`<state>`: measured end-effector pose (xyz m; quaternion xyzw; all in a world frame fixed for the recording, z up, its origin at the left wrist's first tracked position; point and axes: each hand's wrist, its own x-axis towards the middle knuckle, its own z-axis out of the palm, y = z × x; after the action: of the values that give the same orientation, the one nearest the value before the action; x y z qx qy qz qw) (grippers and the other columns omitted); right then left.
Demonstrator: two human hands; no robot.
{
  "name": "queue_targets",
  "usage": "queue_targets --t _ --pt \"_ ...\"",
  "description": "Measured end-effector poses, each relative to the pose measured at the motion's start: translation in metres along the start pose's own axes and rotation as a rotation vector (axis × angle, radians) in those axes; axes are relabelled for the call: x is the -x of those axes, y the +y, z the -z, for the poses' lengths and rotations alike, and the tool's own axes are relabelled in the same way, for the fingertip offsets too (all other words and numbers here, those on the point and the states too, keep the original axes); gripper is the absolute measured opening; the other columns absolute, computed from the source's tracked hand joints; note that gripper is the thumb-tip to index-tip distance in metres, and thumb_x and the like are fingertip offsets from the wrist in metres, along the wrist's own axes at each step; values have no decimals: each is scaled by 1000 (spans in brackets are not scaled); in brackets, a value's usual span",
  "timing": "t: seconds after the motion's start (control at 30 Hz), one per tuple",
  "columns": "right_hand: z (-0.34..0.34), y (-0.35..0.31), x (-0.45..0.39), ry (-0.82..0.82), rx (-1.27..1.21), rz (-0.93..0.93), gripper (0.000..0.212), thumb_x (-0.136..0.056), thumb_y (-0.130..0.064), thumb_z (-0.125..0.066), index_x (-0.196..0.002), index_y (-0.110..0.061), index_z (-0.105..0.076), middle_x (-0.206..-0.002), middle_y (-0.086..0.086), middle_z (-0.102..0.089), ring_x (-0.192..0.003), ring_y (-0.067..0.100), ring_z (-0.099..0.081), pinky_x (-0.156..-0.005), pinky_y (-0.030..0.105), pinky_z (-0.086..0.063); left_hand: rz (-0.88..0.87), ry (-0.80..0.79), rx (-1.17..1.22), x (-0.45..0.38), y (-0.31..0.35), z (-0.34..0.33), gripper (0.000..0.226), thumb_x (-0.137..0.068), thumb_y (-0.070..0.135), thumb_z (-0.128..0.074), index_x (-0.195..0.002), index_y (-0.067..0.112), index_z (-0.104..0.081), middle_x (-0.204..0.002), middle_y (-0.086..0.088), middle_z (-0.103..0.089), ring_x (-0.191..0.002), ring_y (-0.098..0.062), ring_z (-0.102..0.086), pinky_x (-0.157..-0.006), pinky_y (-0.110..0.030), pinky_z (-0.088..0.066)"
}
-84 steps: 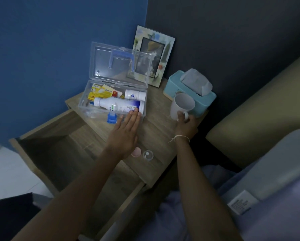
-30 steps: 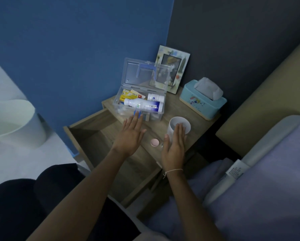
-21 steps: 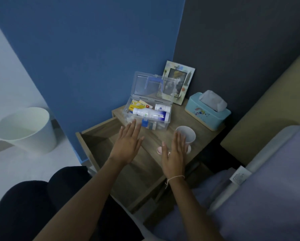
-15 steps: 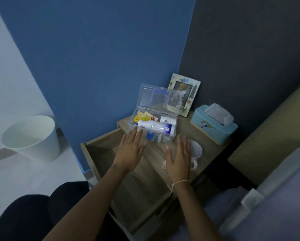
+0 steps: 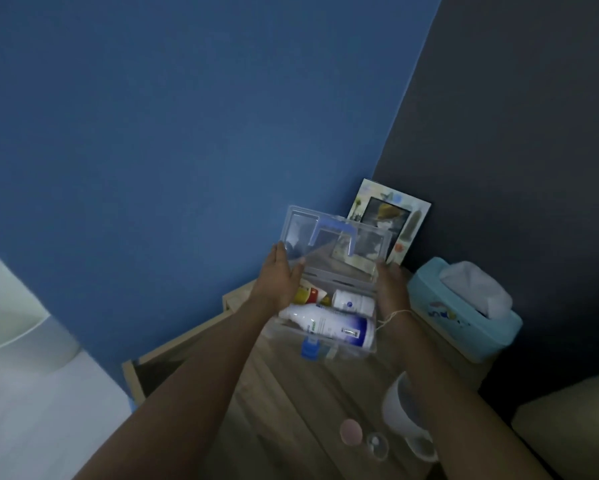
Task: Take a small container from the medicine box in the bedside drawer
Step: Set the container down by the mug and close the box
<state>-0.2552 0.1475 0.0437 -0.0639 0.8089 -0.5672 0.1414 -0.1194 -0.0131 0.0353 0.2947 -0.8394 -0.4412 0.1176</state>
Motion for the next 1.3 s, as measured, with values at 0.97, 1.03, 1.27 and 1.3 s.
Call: queue_targets --t 0.97,1.03,1.27,1.3 --pt "21 20 55 -314 300 173 79 -74 -30 -81 -142 -11 -44 -144 4 -47 -130 19 -46 -109 34 -38 99 42 291 89 -33 9 69 -90 56 -47 -144 14 -35 -145 -5 -47 -134 -21 -43 -113 -42 -33" --pt "20 22 56 -318 337 185 85 -76 -31 -80 -146 -10 -36 -152 5 -37 -137 18 -38 -112 29 -32 70 56 260 89 -33 7 68 -92 48 -49 -145 11 -31 -146 -9 -45 -135 -24 -42 -113 -43 -33" --pt "20 30 57 -344 415 243 85 -84 -32 -72 -151 -10 -24 -161 5 -19 -145 18 -24 -117 28 -21 43 111 294 93 -29 1 53 -95 37 -49 -140 11 -38 -136 -8 -54 -127 -24 -50 -105 -31 -38" --pt "20 31 57 -345 426 246 85 -85 -33 -70 -151 -10 -23 -162 5 -16 -146 18 -22 -116 27 -20 37 112 305 94 -28 -1 51 -95 37 -49 -138 12 -39 -134 -8 -55 -125 -23 -52 -103 -29 -39"
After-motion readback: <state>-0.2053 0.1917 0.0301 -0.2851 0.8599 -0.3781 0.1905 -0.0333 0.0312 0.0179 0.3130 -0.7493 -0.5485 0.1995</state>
